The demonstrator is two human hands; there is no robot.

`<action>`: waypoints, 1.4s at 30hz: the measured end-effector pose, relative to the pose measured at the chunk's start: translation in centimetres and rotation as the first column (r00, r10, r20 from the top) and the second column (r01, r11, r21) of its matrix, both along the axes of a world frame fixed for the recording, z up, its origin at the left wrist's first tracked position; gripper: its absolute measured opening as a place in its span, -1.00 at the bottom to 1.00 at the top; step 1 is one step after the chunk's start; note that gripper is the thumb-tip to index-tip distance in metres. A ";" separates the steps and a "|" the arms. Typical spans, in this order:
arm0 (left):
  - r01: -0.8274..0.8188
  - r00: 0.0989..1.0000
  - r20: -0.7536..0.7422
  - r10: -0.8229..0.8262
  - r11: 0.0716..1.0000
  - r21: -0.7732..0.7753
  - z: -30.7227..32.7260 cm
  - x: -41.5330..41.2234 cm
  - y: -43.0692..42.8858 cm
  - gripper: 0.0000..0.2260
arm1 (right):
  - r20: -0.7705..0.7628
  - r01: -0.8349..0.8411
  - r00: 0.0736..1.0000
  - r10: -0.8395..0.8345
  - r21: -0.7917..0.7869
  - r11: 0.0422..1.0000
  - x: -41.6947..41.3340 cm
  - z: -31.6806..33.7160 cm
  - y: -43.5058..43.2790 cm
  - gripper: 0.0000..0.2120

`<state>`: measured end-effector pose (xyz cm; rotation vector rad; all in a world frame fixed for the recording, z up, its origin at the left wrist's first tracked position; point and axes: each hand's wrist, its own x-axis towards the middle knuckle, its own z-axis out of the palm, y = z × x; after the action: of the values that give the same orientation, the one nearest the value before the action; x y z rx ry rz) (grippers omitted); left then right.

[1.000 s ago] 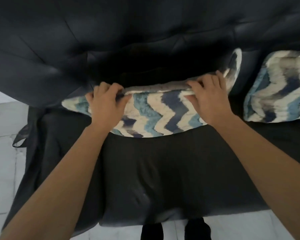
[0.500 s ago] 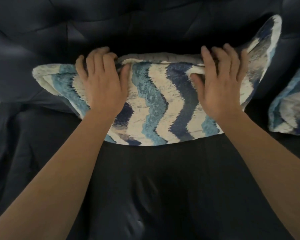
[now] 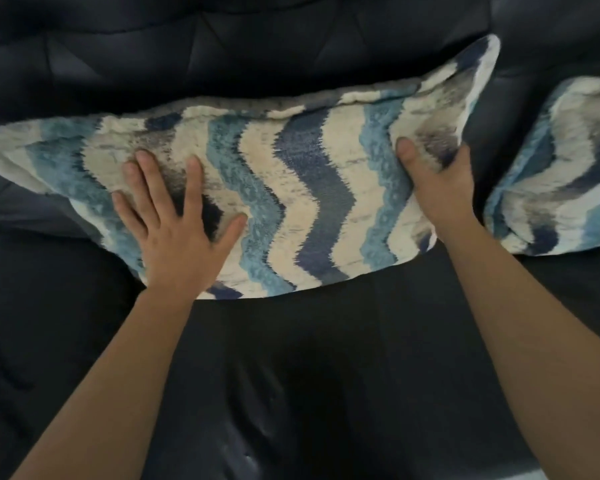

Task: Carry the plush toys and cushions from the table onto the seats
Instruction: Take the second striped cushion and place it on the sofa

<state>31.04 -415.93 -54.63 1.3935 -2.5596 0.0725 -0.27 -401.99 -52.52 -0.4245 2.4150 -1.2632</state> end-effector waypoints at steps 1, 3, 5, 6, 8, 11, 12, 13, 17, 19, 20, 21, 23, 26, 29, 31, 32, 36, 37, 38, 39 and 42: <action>0.001 1.000 -0.004 -0.001 1.000 -0.006 0.1 -0.1 -0.3 -0.15 | 0.013 0.062 0.998 -0.062 -0.040 0.997 0.0 -0.2 0.1 0.09; 0.005 1.000 -0.006 -0.005 1.000 -0.028 0.0 0.3 -0.4 -0.15 | -0.060 0.216 0.973 -0.223 -0.102 0.971 0.7 -0.5 0.0 0.01; 0.025 1.000 0.012 -0.025 0.999 -0.039 -0.3 0.7 -0.4 -0.15 | -0.111 0.346 0.930 -0.350 -0.050 0.937 1.8 -0.9 -0.7 0.09; 0.035 0.999 0.014 -0.034 0.999 -0.027 -0.3 0.7 -0.4 -0.14 | -0.119 0.401 0.909 -0.400 -0.012 0.916 2.3 -1.0 -1.2 0.11; 0.034 0.999 0.007 -0.034 0.999 0.024 -0.1 0.4 -0.4 -0.11 | -0.235 0.416 0.876 -0.421 -0.071 0.907 3.9 -0.8 -1.8 0.02; 0.023 0.999 -0.026 -0.021 0.996 0.084 0.0 0.1 -0.5 -0.20 | -0.630 0.102 0.761 -0.155 -0.120 0.988 8.0 -0.5 -1.3 -0.16; 0.016 0.999 -0.040 -0.013 0.997 0.080 -0.1 0.2 -0.5 -0.25 | -0.705 -0.030 0.709 0.015 -0.009 1.000 9.3 -0.7 -1.6 -0.13; 0.008 0.999 -0.052 -0.005 0.998 0.064 -0.3 0.3 -0.5 -0.29 | -0.736 -0.127 0.652 0.183 0.132 0.983 10.0 -1.0 -2.3 -0.09; -0.008 0.996 -0.089 0.005 0.999 -0.038 -0.7 0.0 -0.1 -0.18 | -0.670 -0.176 0.583 0.460 0.448 0.876 8.9 -2.4 -6.8 -0.07; -0.063 0.982 -0.186 0.044 0.993 -0.097 -0.6 0.1 1.3 -0.11 | -0.706 -0.143 0.589 0.393 0.388 0.911 9.0 -2.7 -6.4 -0.07; -0.096 0.967 -0.247 0.067 0.989 -0.108 -0.5 0.4 2.5 -0.09 | -0.738 -0.132 0.586 0.334 0.319 0.938 9.5 -2.9 -5.2 -0.08; -0.130 0.949 -0.302 0.095 0.987 -0.098 -0.8 0.9 3.9 -0.08 | -0.759 -0.124 0.593 0.270 0.245 0.961 10.1 -3.3 -3.4 -0.09; -0.180 0.915 -0.372 0.159 0.983 -0.022 -1.8 2.0 6.5 -0.07 | -0.751 -0.088 0.642 0.154 0.127 0.988 11.2 -4.3 0.5 -0.12; -0.226 0.889 -0.382 0.251 0.968 0.110 -3.8 2.9 7.7 -0.02 | -0.709 0.023 0.704 -0.048 -0.044 0.999 11.4 -5.2 4.3 -0.07; -0.236 0.896 -0.332 0.295 0.949 0.207 -5.7 1.2 4.2 0.06 | -0.585 0.063 0.807 -0.077 -0.044 0.997 9.8 -7.0 1.4 0.04; -0.225 0.909 -0.299 0.289 0.947 0.231 -6.4 -0.2 2.3 0.06 | -0.512 0.014 0.859 0.019 0.060 0.998 8.4 -8.3 -1.5 0.02; -0.223 0.909 -0.301 0.289 0.946 0.236 -6.6 -0.5 2.0 0.06 | -0.500 0.012 0.865 0.035 0.091 0.996 7.8 -8.8 -2.2 0.00; -0.273 0.850 -0.391 0.354 0.929 0.248 -6.1 1.2 5.7 0.09 | -0.519 0.122 0.846 -0.121 -0.033 0.992 10.2 -8.6 1.8 0.00; -0.289 0.839 -0.389 0.380 0.918 0.273 -6.7 1.6 7.2 0.11 | -0.473 0.147 0.867 -0.154 -0.050 0.988 11.7 -9.0 3.3 0.04; -0.299 0.830 -0.372 0.415 0.895 0.332 -7.5 1.7 8.6 0.13 | -0.412 0.150 0.899 -0.149 -0.028 0.988 13.1 -9.9 4.1 0.09; -0.298 0.829 -0.339 0.445 0.865 0.404 -8.5 1.4 9.6 0.15 | -0.344 0.117 0.934 -0.100 0.028 0.993 14.0 -10.8 4.2 0.15; -0.254 0.870 -0.214 0.444 0.776 0.577 -10.5 0.4 9.5 0.17 | -0.173 -0.095 0.975 0.136 0.230 0.969 13.4 -13.5 2.2 0.26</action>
<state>31.42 -406.38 -65.09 1.8714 -2.0659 -0.8147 13.09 -399.82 -66.04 -0.6337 2.6075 -0.9295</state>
